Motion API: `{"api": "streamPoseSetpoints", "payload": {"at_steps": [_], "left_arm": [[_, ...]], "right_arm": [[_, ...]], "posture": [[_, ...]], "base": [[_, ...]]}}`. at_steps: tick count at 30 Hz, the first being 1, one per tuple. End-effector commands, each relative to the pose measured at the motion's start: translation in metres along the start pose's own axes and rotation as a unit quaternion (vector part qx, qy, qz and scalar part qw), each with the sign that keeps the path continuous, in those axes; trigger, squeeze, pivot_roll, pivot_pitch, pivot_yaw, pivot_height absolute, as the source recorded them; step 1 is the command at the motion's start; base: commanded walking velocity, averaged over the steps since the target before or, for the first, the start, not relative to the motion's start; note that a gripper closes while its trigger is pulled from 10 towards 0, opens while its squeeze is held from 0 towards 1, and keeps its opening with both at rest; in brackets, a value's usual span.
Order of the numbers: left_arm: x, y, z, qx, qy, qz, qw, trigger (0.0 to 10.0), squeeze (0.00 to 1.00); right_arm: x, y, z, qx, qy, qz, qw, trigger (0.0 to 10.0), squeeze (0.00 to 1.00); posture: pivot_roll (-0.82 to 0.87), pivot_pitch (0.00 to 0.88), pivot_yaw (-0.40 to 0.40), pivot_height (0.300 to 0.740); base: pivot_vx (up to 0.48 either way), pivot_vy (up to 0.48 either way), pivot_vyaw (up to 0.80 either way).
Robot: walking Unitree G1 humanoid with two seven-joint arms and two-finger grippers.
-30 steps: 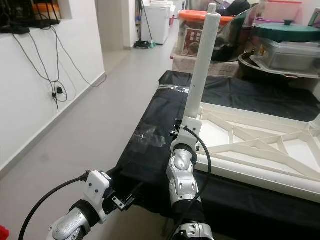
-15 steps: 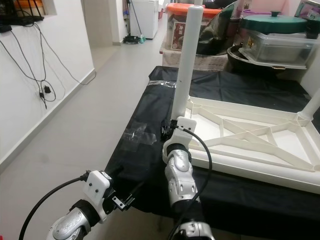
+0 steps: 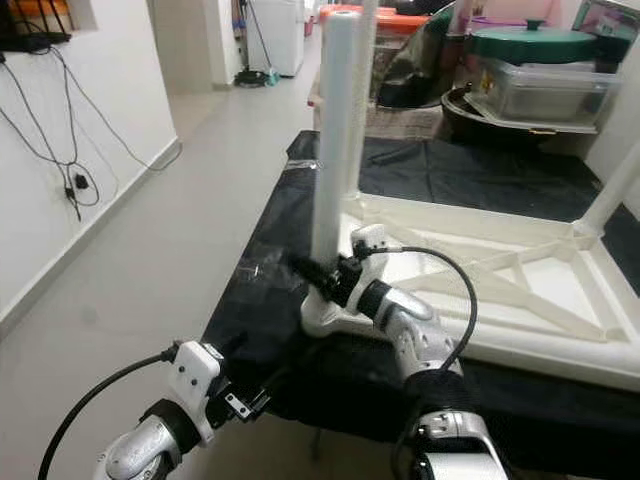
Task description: Building children table
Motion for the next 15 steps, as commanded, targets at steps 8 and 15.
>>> {"api": "streamPoseSetpoints", "payload": {"at_steps": [8, 15], "left_arm": [[-0.002, -0.004, 0.002, -0.009, -0.002, -0.007, 1.0, 10.0, 0.0], [-0.001, -0.003, 0.002, -0.01, -0.001, -0.007, 1.0, 10.0, 0.0]], "right_arm": [[0.007, -0.027, -0.03, -0.016, 0.157, -0.101, 0.982, 6.5, 0.0], [0.016, -0.021, -0.021, -0.069, 0.086, -0.068, 0.992, 0.0, 0.0]], "posture": [[0.06, 0.0, -0.04, 0.74], [0.06, 0.0, -0.041, 0.74]], "base": [[0.0, 0.0, 0.0], [0.0, 0.0, 0.0]]}}
Point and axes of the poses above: a point about 5 cm out from each wrist's last joint towards the gripper, its own x axis pointing out of the wrist towards the gripper, its own y axis along the axis of the wrist's last joint, z = x × y, the point moved 3 cm from there along x, pointing out of the wrist towards the gripper, and after that the axes turned 7 degrees about x, right-handed, at the moved point
